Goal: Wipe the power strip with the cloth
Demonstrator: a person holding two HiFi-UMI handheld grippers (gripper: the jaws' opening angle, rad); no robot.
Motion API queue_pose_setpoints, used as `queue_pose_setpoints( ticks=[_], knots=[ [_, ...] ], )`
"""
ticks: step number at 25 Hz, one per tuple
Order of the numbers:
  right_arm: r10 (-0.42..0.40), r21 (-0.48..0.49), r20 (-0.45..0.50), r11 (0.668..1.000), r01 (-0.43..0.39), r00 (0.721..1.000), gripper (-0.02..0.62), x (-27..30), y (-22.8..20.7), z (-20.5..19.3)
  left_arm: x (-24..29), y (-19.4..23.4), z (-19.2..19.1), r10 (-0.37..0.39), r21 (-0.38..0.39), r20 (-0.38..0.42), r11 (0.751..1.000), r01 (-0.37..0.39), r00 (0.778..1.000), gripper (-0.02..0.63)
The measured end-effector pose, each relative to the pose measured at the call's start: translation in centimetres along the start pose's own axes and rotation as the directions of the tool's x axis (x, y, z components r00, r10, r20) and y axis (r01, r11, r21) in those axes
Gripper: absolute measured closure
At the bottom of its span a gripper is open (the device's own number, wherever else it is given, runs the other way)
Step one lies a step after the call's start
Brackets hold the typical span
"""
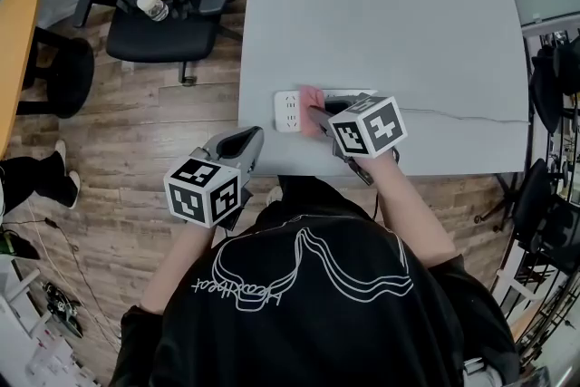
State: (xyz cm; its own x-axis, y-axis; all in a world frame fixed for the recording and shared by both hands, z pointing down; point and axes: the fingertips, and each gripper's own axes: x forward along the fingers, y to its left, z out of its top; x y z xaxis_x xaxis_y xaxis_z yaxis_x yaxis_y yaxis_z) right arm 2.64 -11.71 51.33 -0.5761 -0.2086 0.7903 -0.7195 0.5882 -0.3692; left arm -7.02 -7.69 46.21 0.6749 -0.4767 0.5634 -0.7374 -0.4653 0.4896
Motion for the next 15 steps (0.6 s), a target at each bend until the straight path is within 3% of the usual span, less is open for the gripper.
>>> queue_pose_setpoints(
  ticks=[15],
  knots=[
    [-0.071,0.094,0.032,0.993,0.068,0.997,0.557,-3.4,-4.5,-2.3,2.7,-2.2,0.3,-0.05,0.036,-0.033,0.998,0.051,0.998,0.594]
  ],
)
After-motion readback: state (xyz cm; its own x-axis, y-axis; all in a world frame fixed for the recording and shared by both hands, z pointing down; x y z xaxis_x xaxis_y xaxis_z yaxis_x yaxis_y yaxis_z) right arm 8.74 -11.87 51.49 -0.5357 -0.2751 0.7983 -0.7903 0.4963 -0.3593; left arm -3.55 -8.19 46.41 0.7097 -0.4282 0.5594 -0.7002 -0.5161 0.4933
